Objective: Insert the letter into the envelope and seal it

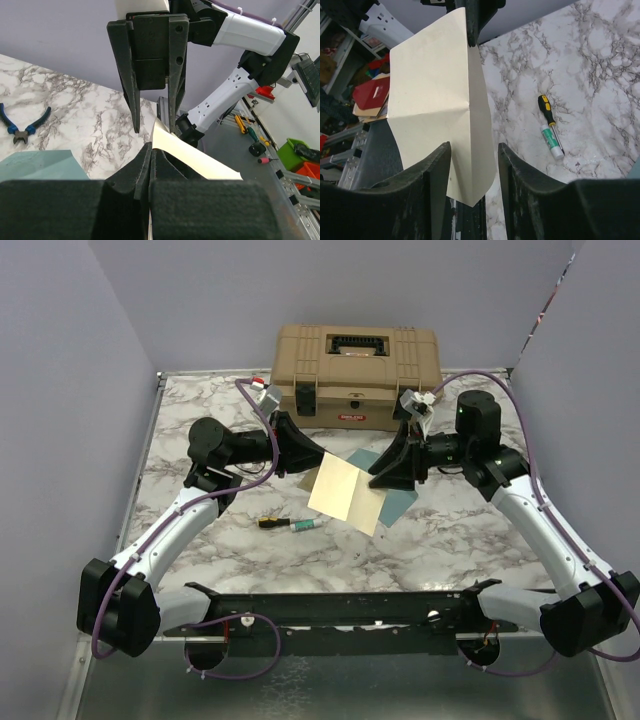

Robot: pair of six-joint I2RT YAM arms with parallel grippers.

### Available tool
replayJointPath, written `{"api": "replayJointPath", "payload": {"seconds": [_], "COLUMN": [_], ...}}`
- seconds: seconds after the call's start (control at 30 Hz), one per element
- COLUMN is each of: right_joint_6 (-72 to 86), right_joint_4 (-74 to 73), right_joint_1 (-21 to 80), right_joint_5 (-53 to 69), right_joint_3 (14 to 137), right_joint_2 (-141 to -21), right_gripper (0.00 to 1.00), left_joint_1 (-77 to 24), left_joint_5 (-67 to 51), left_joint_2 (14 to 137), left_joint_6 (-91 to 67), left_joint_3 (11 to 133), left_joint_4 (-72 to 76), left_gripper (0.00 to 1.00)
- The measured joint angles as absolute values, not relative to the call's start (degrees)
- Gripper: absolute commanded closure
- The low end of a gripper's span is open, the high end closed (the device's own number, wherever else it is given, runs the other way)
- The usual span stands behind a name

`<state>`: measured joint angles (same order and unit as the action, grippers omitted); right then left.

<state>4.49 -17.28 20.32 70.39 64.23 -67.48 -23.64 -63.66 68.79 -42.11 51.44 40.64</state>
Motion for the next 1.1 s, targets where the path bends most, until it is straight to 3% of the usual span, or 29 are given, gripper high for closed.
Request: {"api": "replayJointPath", "payload": {"seconds": [0.17, 0.2, 0.27, 0.37, 0.5, 0.53, 0.77, 0.83, 0.93, 1.1], "right_joint_6": [3.4, 3.09, 2.85, 3.07, 4.47, 4.84, 9.13, 10.2, 11.22, 12.91], "right_joint_4": [-18.5, -18.81, -19.29, -19.46, -19.03, -18.83, -17.26, -17.26, -17.26, -16.73], "right_joint_1": [20.32, 20.32, 20.32, 20.43, 20.56, 20.56, 20.58, 20.58, 20.53, 20.58], "right_joint_5": [69.97, 69.93, 69.76, 67.94, 62.61, 60.62, 40.32, 34.92, 31.99, 35.44], "right_joint_3": [64.58, 64.62, 64.66, 64.69, 64.69, 64.69, 64.95, 65.28, 65.52, 65.52], "right_joint_2": [-67.48, -67.48, -67.44, -67.09, -65.67, -65.1, -64.12, -64.82, -65.91, -67.7], "right_gripper": [0.96, 0.99, 1.0, 0.99, 0.99, 0.99, 0.99, 0.99, 0.99, 0.99], "left_joint_1": [-23.64, -23.64, -23.64, -23.51, -21.61, -21.12, -17.93, -17.17, -16.86, -20.49], "left_joint_5": [-63.61, -63.57, -63.4, -62.78, -58.67, -56.05, -15.44, -9.34, -8.25, -16.43], "left_joint_2": [68.79, 68.79, 68.79, 68.69, 67.42, 67.0, 67.55, 68.14, 68.55, 68.51], "left_joint_6": [-42.09, -42.02, -41.74, -39.94, -30.7, -28.29, -19.86, -19.94, -20.25, -21.15], "left_joint_3": [51.44, 51.42, 51.44, 51.44, 52.95, 53.74, 62.65, 63.59, 63.64, 61.23], "left_joint_4": [40.64, 40.64, 40.6, 39.42, 27.33, 23.35, -0.97, -3.79, -6.2, -1.13], "left_gripper": [1.0, 0.94, 0.64, 0.34, 0.06, 0.03, 0.01, 0.01, 0.06, 0.07]}}
